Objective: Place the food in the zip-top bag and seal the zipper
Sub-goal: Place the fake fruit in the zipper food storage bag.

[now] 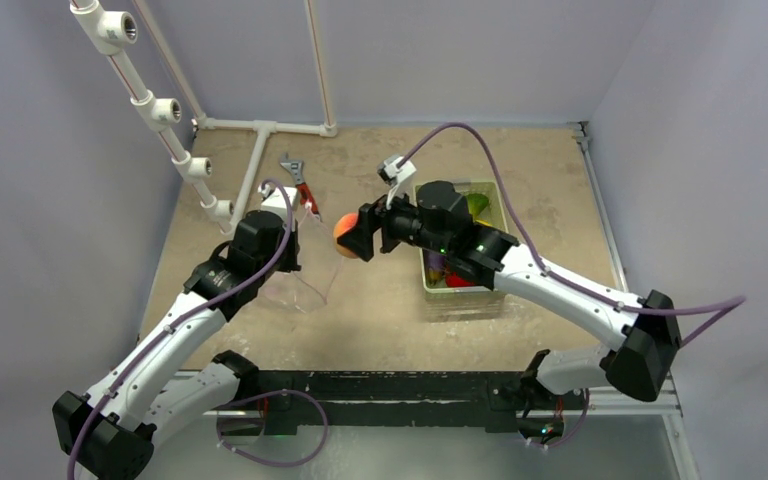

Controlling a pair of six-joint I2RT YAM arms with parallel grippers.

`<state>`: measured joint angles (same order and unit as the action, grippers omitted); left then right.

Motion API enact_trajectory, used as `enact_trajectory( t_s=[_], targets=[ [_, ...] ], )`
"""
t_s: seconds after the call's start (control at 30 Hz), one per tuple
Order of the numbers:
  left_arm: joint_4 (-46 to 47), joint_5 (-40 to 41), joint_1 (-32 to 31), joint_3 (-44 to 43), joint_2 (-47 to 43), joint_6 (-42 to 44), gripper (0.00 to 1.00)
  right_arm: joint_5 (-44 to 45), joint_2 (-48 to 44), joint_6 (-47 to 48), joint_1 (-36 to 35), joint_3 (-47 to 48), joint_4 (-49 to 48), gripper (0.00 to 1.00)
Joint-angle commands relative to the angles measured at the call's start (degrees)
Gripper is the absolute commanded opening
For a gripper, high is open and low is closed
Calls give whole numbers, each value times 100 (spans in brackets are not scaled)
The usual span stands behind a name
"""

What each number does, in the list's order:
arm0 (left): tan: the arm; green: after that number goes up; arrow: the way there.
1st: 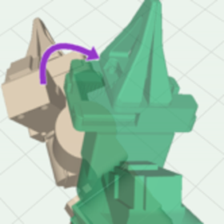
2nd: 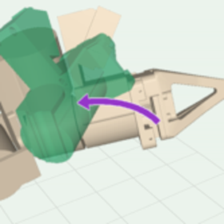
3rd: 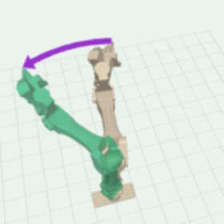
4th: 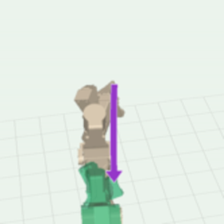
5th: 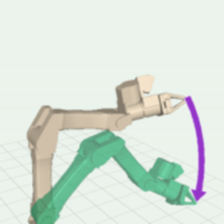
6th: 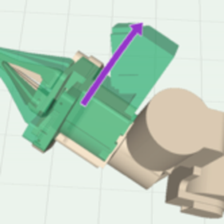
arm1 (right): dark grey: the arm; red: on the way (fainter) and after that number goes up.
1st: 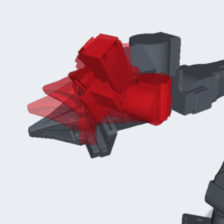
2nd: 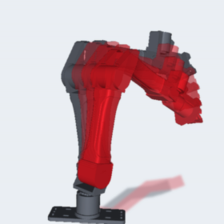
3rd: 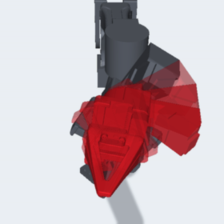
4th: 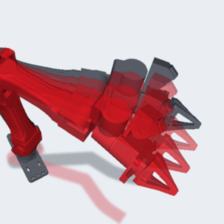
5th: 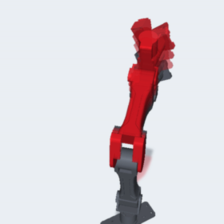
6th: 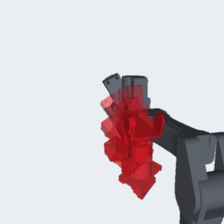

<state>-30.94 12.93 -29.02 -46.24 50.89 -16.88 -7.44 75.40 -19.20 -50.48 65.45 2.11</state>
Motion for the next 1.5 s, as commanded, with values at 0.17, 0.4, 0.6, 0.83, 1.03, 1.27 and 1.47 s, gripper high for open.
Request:
enact_trajectory(
  t_s=[0.17, 0.4, 0.6, 0.83, 1.03, 1.27, 1.47],
  targets=[
    [168, 87, -16, -17, -36, 36, 0, 243, 724, 1, -548, 548, -568, 36],
    [173, 78, -16, -21, -84, 45, 0, 586, 1437, -49, -751, 808, -713, 42],
    [169, 78, -12, -25, -144, 43, 0, 982, 1854, -5, -762, 931, -738, 57],
    [181, 95, -16, -11, -248, 51, 0, 986, 1958, -29, -762, 931, -853, 87],
    [178, 80, -16, -22, -227, 54, 0, 1122, 1782, -121, -762, 864, -895, 99],
    [176, 89, -16, -18, -247, 53, 0, 1585, 1262, -252, -754, 753, -497, 99],
    [176, 87, -16, -22, -233, 49, 0, 2300, 771, -346, -702, 641, 160, 99]
  ],
)
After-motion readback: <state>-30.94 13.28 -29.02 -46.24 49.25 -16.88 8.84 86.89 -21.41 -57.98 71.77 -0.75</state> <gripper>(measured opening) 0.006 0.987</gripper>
